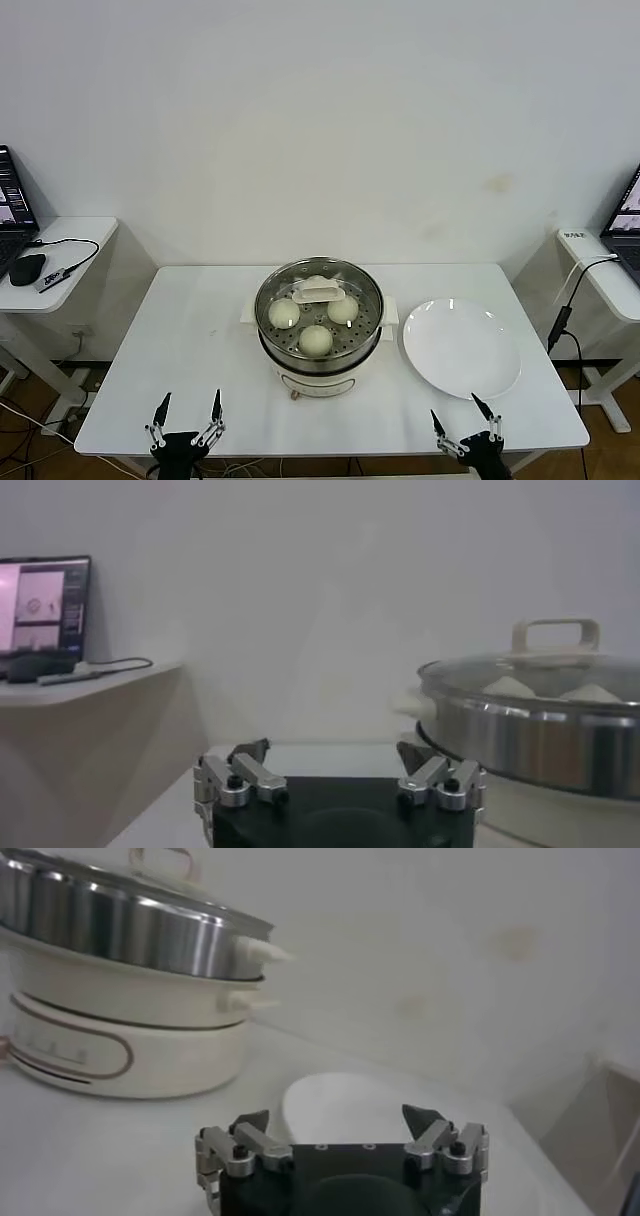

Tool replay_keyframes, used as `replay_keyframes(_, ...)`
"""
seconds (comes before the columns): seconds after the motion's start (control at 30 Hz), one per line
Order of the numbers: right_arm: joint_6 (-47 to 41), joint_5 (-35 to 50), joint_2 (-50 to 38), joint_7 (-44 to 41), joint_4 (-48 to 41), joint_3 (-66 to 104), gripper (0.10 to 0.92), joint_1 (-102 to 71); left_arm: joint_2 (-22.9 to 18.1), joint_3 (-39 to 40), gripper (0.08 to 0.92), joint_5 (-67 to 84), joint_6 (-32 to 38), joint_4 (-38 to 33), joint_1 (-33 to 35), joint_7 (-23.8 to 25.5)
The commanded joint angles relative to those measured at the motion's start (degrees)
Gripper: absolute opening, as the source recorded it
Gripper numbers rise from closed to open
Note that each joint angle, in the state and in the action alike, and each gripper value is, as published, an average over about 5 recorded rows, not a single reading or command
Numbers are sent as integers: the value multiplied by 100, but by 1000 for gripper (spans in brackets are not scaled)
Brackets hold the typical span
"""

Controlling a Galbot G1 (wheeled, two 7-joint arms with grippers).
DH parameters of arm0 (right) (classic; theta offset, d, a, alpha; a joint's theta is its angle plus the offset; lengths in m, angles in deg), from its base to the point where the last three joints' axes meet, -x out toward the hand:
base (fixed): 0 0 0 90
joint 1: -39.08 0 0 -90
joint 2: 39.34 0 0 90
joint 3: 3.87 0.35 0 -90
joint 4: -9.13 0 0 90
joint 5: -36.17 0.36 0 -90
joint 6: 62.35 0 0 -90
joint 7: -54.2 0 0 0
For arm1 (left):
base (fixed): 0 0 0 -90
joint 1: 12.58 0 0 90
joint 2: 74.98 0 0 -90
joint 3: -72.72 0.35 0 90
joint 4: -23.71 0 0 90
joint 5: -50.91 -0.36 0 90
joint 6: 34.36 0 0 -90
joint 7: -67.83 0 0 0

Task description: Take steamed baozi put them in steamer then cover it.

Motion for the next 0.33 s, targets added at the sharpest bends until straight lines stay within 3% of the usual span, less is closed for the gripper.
replay_keyframes(0.03,-308,286,-112,58,345,-216,823,-188,-123,9,823,-336,396,-12,436,164)
replay_keyframes(0.33,-463,312,-36,165,521,-269,823,-178,-89,31,823,-351,274,4,391,259)
